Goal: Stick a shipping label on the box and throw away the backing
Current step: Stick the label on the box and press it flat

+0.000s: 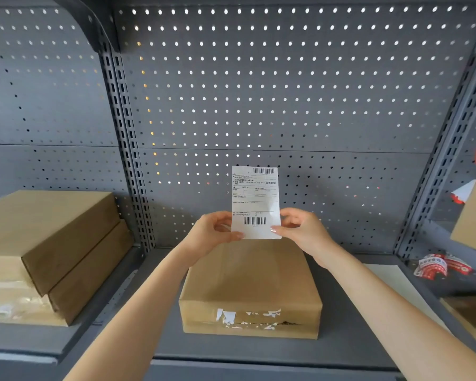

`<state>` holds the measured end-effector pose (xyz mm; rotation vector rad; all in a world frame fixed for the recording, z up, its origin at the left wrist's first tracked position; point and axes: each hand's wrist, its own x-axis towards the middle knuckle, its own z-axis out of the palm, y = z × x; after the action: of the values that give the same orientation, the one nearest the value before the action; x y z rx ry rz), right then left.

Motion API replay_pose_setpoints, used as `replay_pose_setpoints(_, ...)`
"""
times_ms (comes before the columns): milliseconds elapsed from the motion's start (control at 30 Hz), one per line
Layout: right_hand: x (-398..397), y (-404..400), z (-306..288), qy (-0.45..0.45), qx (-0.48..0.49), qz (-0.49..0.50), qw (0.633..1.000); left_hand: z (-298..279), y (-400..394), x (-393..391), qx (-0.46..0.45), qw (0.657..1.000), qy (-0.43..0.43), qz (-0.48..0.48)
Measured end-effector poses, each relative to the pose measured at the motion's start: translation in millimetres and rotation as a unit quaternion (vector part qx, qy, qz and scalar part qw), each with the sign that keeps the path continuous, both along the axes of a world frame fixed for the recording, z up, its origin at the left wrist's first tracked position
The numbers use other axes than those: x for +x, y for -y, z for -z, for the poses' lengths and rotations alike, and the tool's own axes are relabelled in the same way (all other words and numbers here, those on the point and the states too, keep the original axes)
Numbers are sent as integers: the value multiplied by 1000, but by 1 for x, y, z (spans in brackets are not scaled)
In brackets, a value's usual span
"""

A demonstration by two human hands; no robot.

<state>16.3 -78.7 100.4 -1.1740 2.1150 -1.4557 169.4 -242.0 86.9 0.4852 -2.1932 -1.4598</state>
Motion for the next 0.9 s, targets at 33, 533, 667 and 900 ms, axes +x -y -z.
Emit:
replay_pose_setpoints(33,1,-1,1,1,2,-3,1000,1,-1,1,-4,1000,5,-3)
replay_pose_setpoints(533,6,-10,24,-29,112,-28,993,11,-5,19,-52,990,128,-10)
replay_pose_setpoints(667,10,-12,27,-43,130,-38,990,17,-3,21,-58,983,172,3)
replay_pose_setpoints(900,14,-12,36,-75,144,-46,986,20,-5,24,-77,977,199,-6)
